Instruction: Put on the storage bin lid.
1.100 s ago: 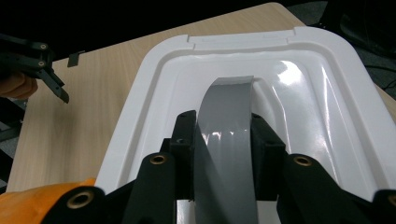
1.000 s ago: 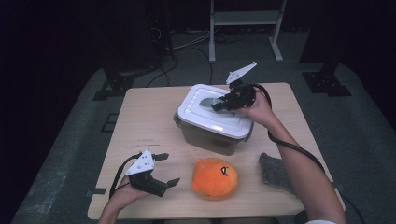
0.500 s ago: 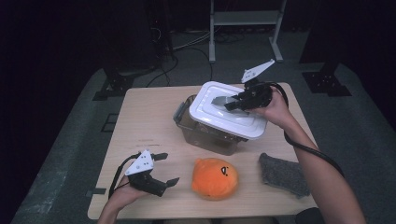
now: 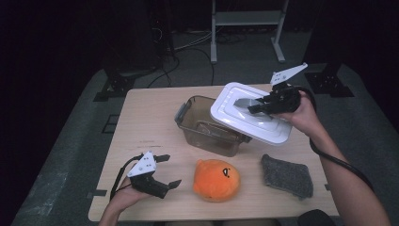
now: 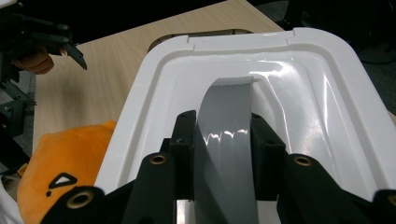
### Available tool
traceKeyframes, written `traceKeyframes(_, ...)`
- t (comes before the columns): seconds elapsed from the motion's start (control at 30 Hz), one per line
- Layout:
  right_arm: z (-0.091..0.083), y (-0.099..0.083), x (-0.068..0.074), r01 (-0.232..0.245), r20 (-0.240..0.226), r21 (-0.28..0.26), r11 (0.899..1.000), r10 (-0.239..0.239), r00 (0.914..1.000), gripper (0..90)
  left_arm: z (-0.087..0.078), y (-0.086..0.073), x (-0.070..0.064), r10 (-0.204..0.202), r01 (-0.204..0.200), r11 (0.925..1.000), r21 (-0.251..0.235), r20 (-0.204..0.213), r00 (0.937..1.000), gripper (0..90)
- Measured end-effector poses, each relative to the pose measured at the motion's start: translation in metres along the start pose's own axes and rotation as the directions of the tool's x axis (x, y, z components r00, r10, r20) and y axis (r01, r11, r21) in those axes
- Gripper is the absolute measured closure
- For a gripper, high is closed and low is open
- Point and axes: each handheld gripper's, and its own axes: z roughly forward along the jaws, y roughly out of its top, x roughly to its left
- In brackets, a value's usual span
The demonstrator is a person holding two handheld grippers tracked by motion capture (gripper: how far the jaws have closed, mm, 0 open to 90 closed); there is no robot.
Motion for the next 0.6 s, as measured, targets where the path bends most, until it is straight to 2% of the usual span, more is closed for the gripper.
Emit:
traceKeyframes(0.37, -0.04, -0.033, 0.002, -0.042, 0.047, -0.037, 0.998, 0.044, 0.9979, 66.6, 0.0, 0.0, 0.0, 0.005, -0.005, 1.0, 0.005, -0.003, 1.0, 7.1)
traceKeyframes(0.6, -0.056, -0.056, 0.002, -0.073, 0.072, -0.039, 0.997, 0.076, 0.9945, 66.6, 0.0, 0.0, 0.0, 0.004, -0.004, 1.0, 0.009, -0.002, 1.0, 7.2)
